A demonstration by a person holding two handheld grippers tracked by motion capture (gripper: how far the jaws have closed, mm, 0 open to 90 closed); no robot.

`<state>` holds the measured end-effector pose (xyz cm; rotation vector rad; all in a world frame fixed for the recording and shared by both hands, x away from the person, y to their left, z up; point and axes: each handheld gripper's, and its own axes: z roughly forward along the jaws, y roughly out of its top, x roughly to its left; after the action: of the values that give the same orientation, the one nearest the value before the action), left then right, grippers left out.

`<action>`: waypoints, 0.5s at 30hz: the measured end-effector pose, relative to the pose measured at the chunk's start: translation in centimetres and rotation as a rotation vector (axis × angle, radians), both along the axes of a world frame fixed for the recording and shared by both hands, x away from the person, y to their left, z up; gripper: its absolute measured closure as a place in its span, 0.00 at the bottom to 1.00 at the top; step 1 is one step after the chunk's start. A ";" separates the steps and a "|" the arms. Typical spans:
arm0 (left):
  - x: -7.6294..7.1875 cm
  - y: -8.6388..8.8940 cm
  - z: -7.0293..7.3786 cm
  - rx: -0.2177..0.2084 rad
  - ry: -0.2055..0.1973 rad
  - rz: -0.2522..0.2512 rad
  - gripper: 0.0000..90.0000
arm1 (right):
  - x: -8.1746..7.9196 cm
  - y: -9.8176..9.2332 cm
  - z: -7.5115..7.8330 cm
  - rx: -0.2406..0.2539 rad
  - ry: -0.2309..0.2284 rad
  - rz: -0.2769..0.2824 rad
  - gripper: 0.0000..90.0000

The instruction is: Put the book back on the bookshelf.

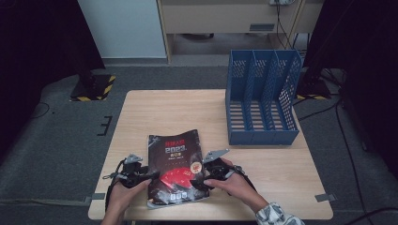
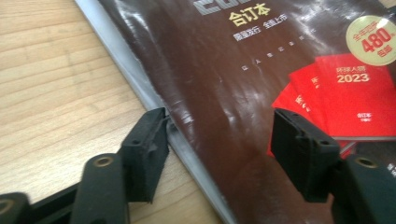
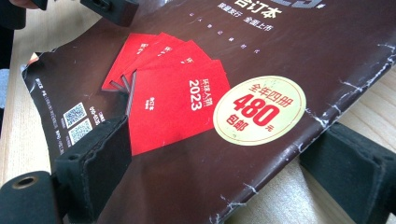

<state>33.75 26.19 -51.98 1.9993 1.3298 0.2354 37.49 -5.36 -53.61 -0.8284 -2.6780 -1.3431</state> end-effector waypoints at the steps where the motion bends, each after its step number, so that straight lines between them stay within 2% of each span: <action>1: 0.0 0.0 0.0 -0.001 -0.001 -0.001 0.42 | 0.0 0.0 0.0 0.001 0.000 -0.002 0.10; 7: 0.5 -0.8 -0.1 -0.024 -0.009 -0.039 0.45 | 0.2 -0.1 0.0 0.006 0.006 -0.017 0.10; 11: 1.1 -2.2 -0.1 0.015 -0.029 -0.063 0.42 | 0.3 -0.4 0.1 -0.003 0.014 -0.012 0.10; 15: 1.6 -2.9 -0.3 0.017 -0.047 -0.088 0.45 | 0.3 -1.1 0.4 -0.040 0.024 0.003 0.11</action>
<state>35.32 23.26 -52.25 2.0483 1.2119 0.2517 37.76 -6.50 -53.16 -0.8383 -2.6951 -1.2749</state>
